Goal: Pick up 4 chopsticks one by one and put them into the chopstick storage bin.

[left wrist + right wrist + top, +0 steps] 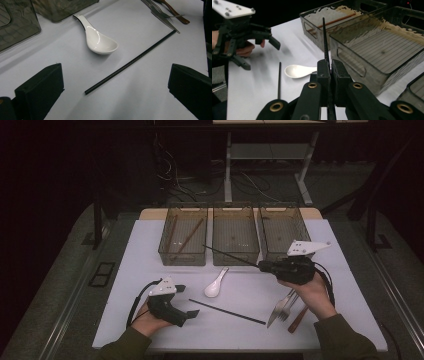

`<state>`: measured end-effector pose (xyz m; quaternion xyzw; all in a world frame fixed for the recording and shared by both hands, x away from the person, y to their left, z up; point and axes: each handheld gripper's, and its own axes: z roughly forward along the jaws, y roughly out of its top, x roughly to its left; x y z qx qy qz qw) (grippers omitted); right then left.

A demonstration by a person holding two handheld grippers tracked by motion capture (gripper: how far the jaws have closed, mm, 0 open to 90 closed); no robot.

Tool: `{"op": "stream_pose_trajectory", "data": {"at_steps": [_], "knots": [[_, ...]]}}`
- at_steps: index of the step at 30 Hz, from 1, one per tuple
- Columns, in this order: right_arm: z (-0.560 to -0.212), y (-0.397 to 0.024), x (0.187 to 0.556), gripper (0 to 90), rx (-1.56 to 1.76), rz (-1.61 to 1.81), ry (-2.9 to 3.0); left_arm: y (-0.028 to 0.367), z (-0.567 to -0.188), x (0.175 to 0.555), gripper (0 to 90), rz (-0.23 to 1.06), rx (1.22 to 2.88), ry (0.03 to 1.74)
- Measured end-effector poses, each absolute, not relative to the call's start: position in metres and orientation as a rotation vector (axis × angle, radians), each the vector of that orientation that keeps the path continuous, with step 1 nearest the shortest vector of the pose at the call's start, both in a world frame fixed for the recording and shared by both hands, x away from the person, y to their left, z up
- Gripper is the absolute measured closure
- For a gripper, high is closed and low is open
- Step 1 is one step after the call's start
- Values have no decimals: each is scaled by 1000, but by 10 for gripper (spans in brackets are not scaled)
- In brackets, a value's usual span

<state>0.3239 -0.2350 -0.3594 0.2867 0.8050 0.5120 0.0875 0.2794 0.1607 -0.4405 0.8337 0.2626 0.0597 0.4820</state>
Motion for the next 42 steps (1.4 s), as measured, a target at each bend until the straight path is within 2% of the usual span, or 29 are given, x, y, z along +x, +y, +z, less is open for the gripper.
{"op": "stream_pose_trajectory", "data": {"at_steps": [17,42], "knots": [[-350,-214,358,853,907,1517,2358,161,-441,279,0,147,2048,636],[-341,-138,422,853,954,1385,2383,160,-440,278,0,135,2045,622]]}}
